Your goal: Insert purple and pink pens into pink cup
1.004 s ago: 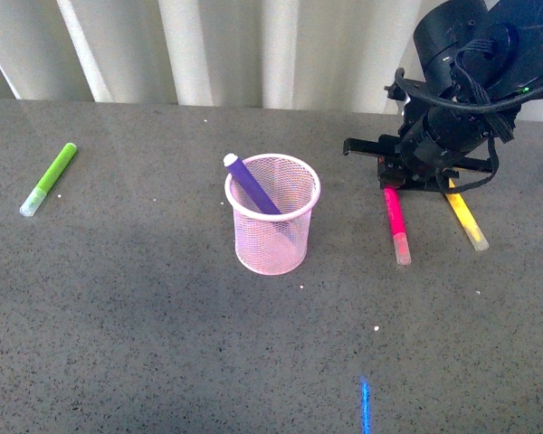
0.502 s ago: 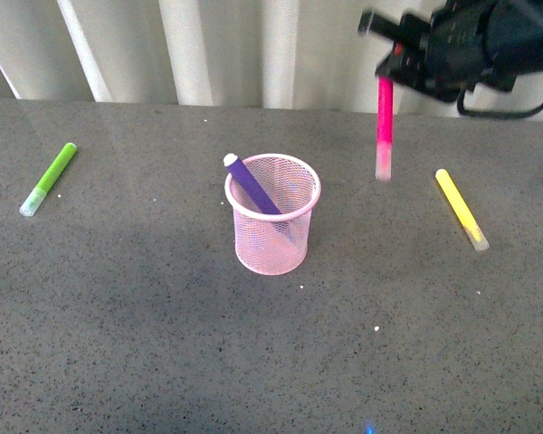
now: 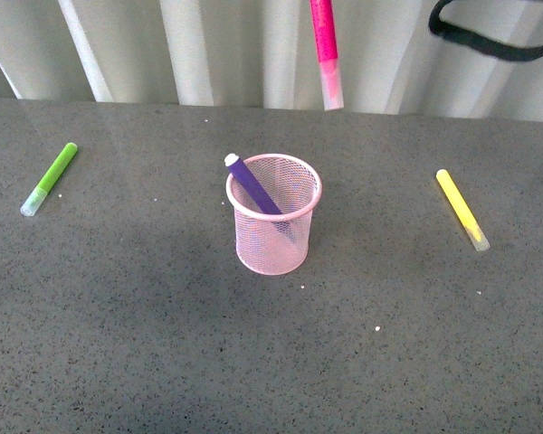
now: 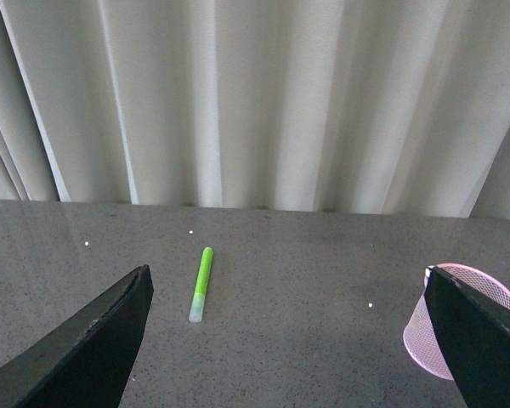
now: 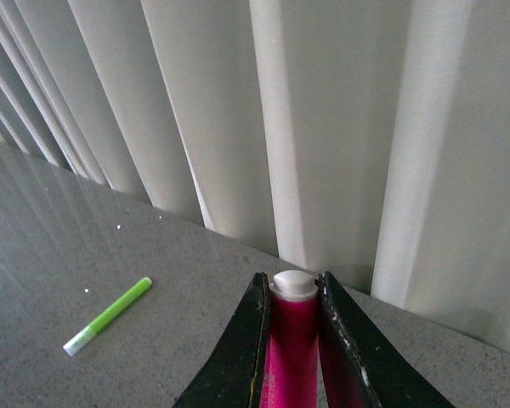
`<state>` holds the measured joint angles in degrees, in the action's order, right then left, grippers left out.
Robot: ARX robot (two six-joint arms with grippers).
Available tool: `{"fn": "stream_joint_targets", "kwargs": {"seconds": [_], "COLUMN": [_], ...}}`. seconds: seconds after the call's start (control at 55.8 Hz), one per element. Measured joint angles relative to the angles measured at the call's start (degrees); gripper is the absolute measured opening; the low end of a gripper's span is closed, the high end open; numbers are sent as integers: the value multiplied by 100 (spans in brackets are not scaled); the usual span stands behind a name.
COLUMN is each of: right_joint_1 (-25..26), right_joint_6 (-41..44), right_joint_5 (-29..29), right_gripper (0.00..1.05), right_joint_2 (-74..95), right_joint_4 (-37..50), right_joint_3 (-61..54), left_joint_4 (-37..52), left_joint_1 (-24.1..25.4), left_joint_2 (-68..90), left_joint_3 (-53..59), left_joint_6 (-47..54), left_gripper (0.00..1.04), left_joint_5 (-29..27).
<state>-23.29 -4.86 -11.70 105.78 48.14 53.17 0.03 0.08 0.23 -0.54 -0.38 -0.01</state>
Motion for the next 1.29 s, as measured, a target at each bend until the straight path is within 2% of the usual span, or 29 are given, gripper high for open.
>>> {"fn": "stream_joint_targets", "kwargs": {"seconds": [0.126,0.305,1.166,1.291], "right_joint_1": [-243,-424,-426,-452], "right_joint_6": [450,660,573,592], "right_joint_5": [140,247,295,256], "right_gripper": [11,11,11,30], "right_joint_2": [282,796,1508,1508], "right_joint_4": [417,621,1213,1213], "right_joint_3": [-114,-140,-39,-39], "left_joint_4": [0,0,0,0], "left_joint_1": [0,0,0,0], "left_joint_2": [0,0,0,0], "left_joint_3": [0,0,0,0], "left_joint_6": [0,2,2,0], "left_gripper": [98,98,98,98], "left_joint_5": [2,0,0,0]}}
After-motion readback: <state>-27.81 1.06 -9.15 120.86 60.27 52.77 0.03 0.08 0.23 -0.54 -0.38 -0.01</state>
